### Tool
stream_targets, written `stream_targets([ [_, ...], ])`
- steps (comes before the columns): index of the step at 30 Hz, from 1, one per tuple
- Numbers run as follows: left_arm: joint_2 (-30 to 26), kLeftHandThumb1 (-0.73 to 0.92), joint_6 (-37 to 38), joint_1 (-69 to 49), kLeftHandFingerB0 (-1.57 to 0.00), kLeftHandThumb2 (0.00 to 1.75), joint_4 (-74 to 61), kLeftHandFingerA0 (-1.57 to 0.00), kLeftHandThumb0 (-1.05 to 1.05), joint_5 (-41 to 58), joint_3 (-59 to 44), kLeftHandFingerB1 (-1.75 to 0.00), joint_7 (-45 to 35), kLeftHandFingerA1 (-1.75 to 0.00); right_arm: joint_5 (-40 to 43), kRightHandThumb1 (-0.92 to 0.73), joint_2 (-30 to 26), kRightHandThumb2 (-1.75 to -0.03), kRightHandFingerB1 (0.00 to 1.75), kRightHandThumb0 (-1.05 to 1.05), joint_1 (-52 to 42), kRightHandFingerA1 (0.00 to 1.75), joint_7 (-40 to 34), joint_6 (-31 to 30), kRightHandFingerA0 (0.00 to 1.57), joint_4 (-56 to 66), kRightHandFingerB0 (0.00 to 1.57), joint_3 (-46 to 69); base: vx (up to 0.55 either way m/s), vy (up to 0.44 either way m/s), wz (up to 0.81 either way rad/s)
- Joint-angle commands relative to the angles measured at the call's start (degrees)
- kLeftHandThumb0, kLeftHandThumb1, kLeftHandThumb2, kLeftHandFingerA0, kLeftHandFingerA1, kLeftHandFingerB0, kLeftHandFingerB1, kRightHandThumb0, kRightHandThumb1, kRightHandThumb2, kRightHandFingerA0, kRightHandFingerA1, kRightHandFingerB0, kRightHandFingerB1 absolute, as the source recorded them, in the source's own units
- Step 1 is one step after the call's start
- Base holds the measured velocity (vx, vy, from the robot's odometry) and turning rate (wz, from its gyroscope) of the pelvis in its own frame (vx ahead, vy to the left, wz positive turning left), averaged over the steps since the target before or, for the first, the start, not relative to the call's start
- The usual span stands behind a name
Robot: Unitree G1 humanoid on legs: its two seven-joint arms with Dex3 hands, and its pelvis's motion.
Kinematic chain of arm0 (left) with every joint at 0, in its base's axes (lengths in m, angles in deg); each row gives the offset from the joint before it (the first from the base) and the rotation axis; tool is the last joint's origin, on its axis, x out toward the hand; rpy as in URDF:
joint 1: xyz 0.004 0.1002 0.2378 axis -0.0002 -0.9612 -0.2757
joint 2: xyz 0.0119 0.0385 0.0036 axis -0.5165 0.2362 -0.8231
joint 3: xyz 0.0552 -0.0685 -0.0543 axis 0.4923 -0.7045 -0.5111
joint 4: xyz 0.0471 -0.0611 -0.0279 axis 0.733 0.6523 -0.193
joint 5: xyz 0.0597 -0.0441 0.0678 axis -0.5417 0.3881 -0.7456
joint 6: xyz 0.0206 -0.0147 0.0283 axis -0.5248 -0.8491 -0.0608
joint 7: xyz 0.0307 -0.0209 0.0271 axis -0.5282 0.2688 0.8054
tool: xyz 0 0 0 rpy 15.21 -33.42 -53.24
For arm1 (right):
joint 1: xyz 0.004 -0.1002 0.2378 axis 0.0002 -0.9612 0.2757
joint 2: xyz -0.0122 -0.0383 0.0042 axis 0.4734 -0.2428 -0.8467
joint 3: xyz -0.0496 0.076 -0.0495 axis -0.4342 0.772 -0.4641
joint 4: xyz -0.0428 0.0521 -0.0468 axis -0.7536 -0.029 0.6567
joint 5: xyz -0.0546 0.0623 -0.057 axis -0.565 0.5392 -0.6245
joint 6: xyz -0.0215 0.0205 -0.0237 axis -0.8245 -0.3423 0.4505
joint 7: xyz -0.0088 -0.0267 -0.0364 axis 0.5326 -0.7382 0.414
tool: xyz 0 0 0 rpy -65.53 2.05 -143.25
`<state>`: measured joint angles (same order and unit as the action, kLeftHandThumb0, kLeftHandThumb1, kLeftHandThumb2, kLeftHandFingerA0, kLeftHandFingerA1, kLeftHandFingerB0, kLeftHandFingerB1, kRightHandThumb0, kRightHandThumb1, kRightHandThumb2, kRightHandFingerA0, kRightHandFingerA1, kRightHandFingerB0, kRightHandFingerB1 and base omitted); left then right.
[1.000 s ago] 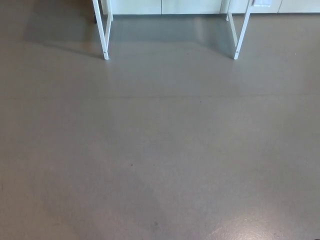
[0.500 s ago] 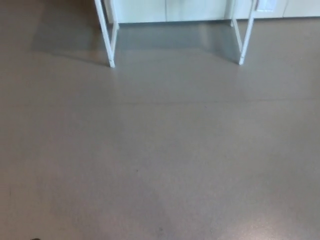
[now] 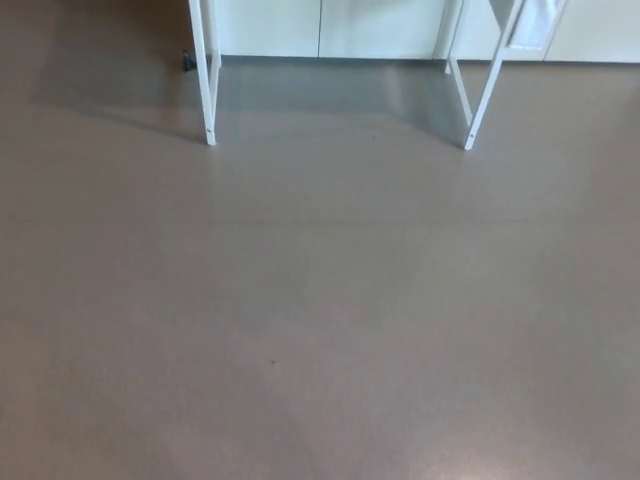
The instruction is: The robot walks towards a desk on which a shovel is kept on the left hand side and a container is kept on the right hand side. The robot picks up the shovel using its left hand and places it in the container.
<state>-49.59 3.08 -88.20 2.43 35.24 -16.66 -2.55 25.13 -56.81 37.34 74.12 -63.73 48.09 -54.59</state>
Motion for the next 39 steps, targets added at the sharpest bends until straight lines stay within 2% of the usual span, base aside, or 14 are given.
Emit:
stream_targets([
  [1, -0.3, 0.61, 0.9, 0.2, -0.34, 0.57, 0.1, -0.46, -0.2, -1.0, 0.3, -0.36, 0.6, -0.43, 0.0, -0.55, -0.9, -0.55, 0.51, -0.19, 0.9, 0.64, -0.3, 1.7, 0.64, -0.8, 0.38, 0.1, 0.12, 0.058, -0.01],
  [2, -0.5, 0.43, 1.3, 0.1, -0.21, 0.87, -0.1, -0.36, -0.17, -1.0, 0.5, -0.5, 0.2, -0.58, 0.0, -0.55, -0.9, -0.55, 0.51, -0.18, 1.4, 0.65, -0.3, 2.6, 0.64, -1.8, 0.38, 0.1, 0.13, 0.02, 0.15],
  [3, -0.7, 0.43, 1.6, -0.1, -0.21, 0.87, -0.4, -0.36, -0.17, -1.0, 0.6, -0.5, -0.3, -0.58, 0.0, -0.55, -0.9, -0.55, 0.51, -0.18, 1.6, 0.65, -0.2, 2.8, 0.64, -2.1, 0.38, 0.1, 0.13, -0.046, 0.1],
  [4, -0.8, 0.62, 2.0, 0.0, -0.33, 0.58, 0.1, -0.46, -0.21, -1.2, 0.7, -0.36, -0.1, -0.43, 0.0, -0.56, -1.0, -0.55, 0.5, -0.18, 1.4, 0.64, -0.2, 1.8, 0.63, -1.1, 0.37, 0.0, 0.11, -0.084, 0.12],
  [9, -0.8, 0.61, 1.5, -0.3, -0.34, 0.58, -0.7, -0.47, -0.22, -1.3, 0.7, -0.36, 0.3, -0.44, -1.0, -0.55, -1.2, -0.55, 0.5, -0.21, 1.4, 0.63, -1.3, 0.9, 0.65, -0.7, 0.41, -0.4, 0.1, -0.177, 0.05],
  [17, -0.8, 0.61, 3.1, 0.3, -0.35, 0.58, 1.1, -0.49, -0.21, -2.1, 0.7, -0.37, 0.4, -0.45, -0.7, -0.55, -1.5, -0.55, 0.51, -0.21, 2.8, 0.65, -0.6, 4.7, 0.66, -4.7, 0.4, -0.7, 0.18, -0.114, -0.01],
  [24, -0.4, 0.62, 4.3, 0.2, -0.35, 0.58, 1.9, -0.5, -0.23, -3.4, 1.2, -0.37, 1.2, -0.46, -1.2, -0.58, -1.9, -0.54, 0.49, -0.17, 0.4, 0.63, -1.1, 0.5, 0.65, 1.0, 0.4, -1.5, 0.14, 0.088, -0.08],
  [30, 1.0, 0.62, 5.4, 0.9, -0.34, 0.58, 1.9, -0.49, -0.23, -4.1, 1.8, -0.36, 2.7, -0.45, -0.8, -0.58, -2.0, -0.55, 0.51, -0.2, 1.4, 0.64, -0.6, 1.4, 0.65, -0.7, 0.42, -1.9, 0.23, 0.213, 0.01],
  [39, 3.6, 0.61, 3.7, 0.2, -0.35, 0.57, -4.6, -0.43, -0.27, -5.7, 3.6, -0.36, 6.0, -0.42, -0.7, -0.57, -2.0, -0.55, 0.51, -0.22, 2.3, 0.64, -0.4, 1.6, 0.66, -1.5, 0.41, -2.2, 0.13, -0.059, 0.1],
])
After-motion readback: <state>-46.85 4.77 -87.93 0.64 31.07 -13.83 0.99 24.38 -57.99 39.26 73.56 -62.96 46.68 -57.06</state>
